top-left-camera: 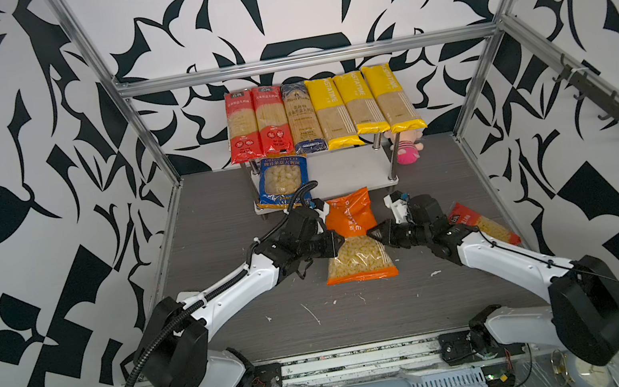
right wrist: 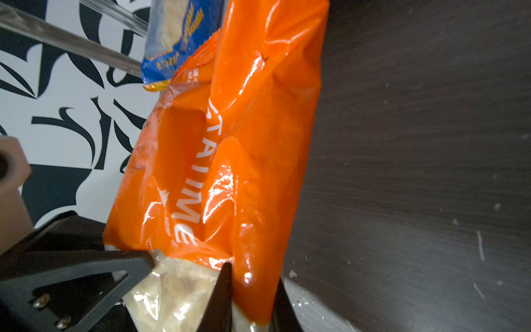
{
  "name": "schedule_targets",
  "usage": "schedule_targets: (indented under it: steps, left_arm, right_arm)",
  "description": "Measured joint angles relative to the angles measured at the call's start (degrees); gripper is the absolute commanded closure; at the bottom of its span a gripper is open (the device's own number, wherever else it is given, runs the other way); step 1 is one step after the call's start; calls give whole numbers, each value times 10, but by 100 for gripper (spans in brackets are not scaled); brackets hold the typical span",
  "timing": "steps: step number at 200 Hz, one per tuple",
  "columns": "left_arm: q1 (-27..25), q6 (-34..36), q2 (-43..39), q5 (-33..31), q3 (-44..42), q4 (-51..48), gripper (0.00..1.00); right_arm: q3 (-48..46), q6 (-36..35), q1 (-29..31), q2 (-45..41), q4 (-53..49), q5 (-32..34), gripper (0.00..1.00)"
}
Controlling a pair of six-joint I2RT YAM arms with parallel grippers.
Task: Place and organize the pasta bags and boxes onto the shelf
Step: 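Carry the upright macaroni bag to the lower shelf tier beside the blue bag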
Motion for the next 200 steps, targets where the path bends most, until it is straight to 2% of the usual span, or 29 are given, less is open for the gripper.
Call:
schedule_targets:
  steps: [40, 78, 131, 158, 172, 200]
  left_arm:
    - [32, 74, 64, -53, 87, 0, 98]
    - [58, 132, 127, -120, 140, 32, 99]
    - [90, 200, 223, -191, 252, 26, 98]
    - [104, 218, 261, -206, 292, 28, 98]
    - [110, 224, 278, -213, 309, 29, 98]
    - [115, 230, 307, -219, 345, 27, 98]
  right_arm:
    - [78, -18, -15, 99, 79, 20, 100]
    - [171, -27, -21, 237, 168, 36, 100]
    - [306, -24, -23, 389, 231, 63, 100]
    - [365, -17, -24, 444, 244, 78, 89]
    - [397, -14, -24, 471, 242, 83, 76]
    - [444, -11, -26, 507, 227, 103, 57]
